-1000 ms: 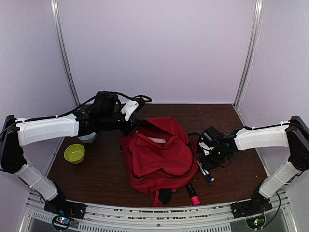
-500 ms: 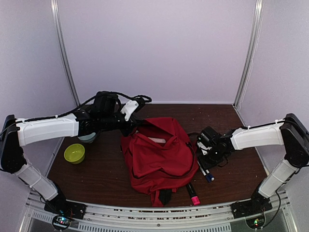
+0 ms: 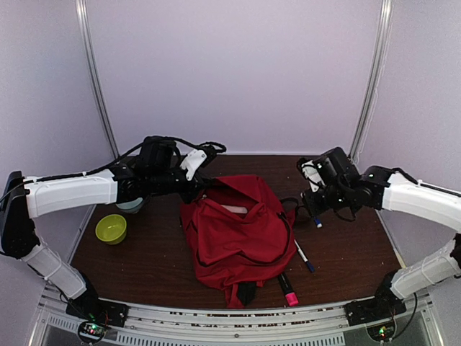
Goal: Pack the student bag
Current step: Place the pen in the lower front pocket of the bag.
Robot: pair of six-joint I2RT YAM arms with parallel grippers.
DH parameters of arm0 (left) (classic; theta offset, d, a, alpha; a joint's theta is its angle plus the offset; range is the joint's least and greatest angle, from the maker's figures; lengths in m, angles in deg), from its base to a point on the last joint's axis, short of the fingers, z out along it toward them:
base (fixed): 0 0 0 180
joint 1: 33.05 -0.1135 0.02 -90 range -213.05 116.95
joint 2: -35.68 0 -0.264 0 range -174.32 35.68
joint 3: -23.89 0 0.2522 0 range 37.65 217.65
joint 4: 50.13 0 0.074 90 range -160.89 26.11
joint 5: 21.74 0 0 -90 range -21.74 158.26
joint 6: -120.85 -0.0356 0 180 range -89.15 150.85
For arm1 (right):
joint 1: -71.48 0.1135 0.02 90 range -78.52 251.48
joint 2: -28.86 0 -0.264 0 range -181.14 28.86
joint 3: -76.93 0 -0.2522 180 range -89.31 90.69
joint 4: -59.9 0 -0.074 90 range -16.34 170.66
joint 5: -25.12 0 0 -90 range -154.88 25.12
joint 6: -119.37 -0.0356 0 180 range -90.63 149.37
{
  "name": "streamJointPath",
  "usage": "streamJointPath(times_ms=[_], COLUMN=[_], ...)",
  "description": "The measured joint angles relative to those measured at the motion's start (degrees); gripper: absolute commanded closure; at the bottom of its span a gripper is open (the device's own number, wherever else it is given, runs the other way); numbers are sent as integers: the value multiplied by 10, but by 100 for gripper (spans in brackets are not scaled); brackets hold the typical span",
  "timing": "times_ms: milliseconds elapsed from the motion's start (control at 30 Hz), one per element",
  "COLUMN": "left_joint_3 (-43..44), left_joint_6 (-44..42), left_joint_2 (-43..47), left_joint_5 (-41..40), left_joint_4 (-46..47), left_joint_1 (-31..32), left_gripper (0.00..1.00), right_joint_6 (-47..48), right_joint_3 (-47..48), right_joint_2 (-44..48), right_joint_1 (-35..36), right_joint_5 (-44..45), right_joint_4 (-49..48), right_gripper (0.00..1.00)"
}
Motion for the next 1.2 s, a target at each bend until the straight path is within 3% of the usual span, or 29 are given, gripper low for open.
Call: streamJointPath(times_ms=[100, 200, 300, 433, 600, 667, 733, 800, 1000, 1200], left_joint_3=[0, 0, 0, -3, -4, -7, -9, -10, -10, -10], left_joint_6=[2, 8, 14, 20, 21, 21, 21, 21, 21, 21], left_joint_2=[0, 0, 0, 1, 3, 6, 9, 9, 9, 9], left_joint_5=[2, 4, 7, 10, 7, 7, 7, 7, 7, 5], left_joint_4=[1, 1, 2, 7, 6, 5, 6, 6, 5, 3], left_joint_1=[0, 0, 0, 0, 0, 0, 0, 0, 0, 0], left_gripper=[100, 100, 100, 100, 100, 100, 100, 100, 100, 100], right_joint_6=[80, 151, 194, 236, 324, 352, 368, 379, 357, 187], right_joint_3=[-12, -63, -70, -17, 21, 14, 2, -7, 13, 53], right_joint_2=[68, 68, -18, -155, -224, -224, -222, -221, -171, -3], right_joint_1=[55, 94, 99, 99, 99, 99, 99, 99, 101, 95], right_joint_5=[-61, -158, -242, -305, -309, -296, -276, -248, -176, -85], right_joint_4=[-149, -360, -536, -617, -605, -601, -601, -589, -471, -315], right_gripper=[100, 100, 100, 100, 97, 80, 52, 40, 39, 39])
